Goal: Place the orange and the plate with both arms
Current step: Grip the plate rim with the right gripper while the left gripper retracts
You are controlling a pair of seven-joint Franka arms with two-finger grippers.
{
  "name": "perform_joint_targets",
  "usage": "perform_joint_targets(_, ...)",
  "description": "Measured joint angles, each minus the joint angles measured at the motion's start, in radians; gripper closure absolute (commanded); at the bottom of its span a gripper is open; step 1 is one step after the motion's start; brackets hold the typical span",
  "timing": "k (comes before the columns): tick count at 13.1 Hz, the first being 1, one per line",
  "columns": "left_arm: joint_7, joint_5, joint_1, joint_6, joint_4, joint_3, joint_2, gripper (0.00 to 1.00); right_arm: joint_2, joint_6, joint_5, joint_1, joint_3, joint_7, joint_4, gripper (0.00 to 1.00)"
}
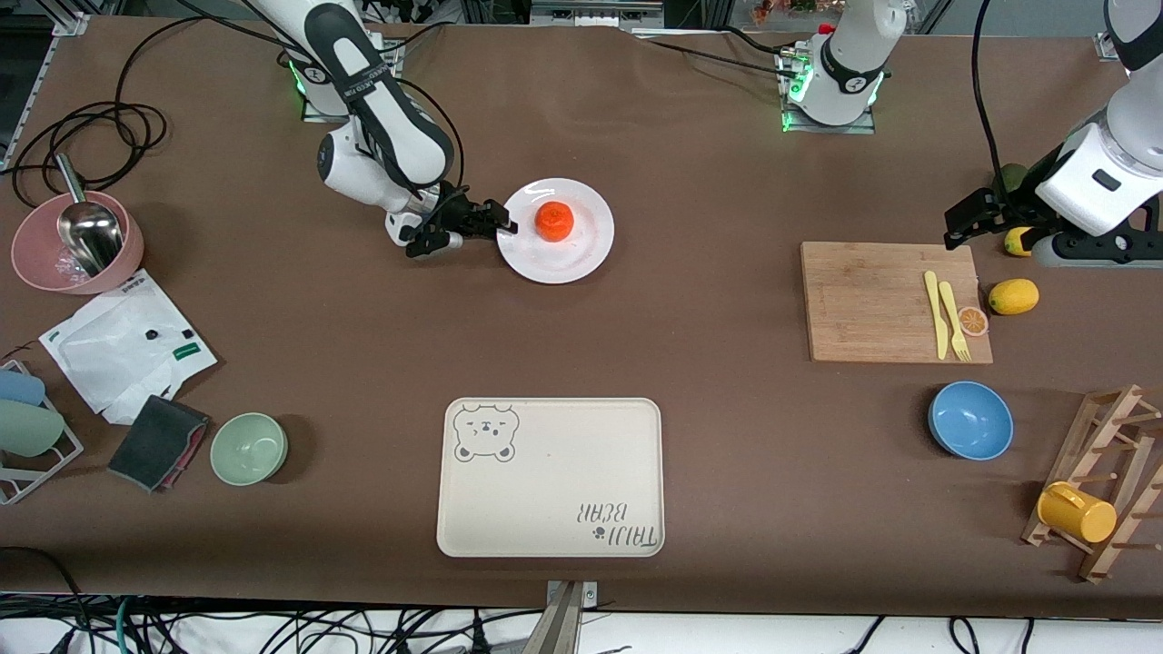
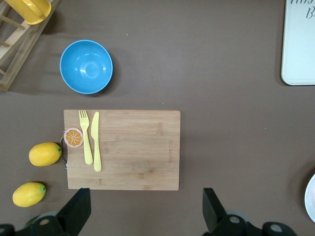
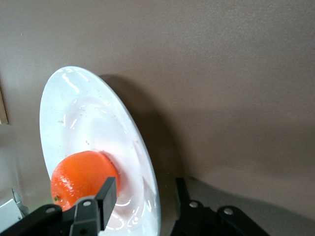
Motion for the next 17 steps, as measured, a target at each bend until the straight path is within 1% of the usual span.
perform_joint_targets(2,-0.001,0.0,-0.004,0.0,0.001,-0.009,0.003,0.0,0.019,0.006,0.0,0.0,0.0,-0.024,0.013,0.83)
perform_joint_targets(4,-0.002,0.0,-0.004,0.0,0.005,-0.01,0.015,0.0,0.042,0.008,0.0,0.0,0.0,-0.05,0.032,0.98)
perform_joint_targets(5,-0.002,-0.001,-0.005,0.0,0.006,-0.011,0.025,0.0,0.047,0.003,0.002,0.0,0.0,-0.062,0.041,1.0)
perform_joint_targets(10,-0.002,-0.001,-0.014,0.0,0.012,-0.02,0.061,0.0,0.049,-0.005,0.005,0.0,0.001,-0.074,0.061,1.0)
perform_joint_targets(14,-0.002,-0.001,-0.013,0.0,0.015,-0.019,0.063,0.0,0.05,-0.028,0.013,-0.015,-0.002,-0.074,0.067,1.0)
perform_joint_targets(17,-0.002,-0.001,-0.013,0.0,0.016,-0.019,0.063,0.0,0.055,-0.049,0.064,-0.031,-0.012,-0.074,0.094,1.0)
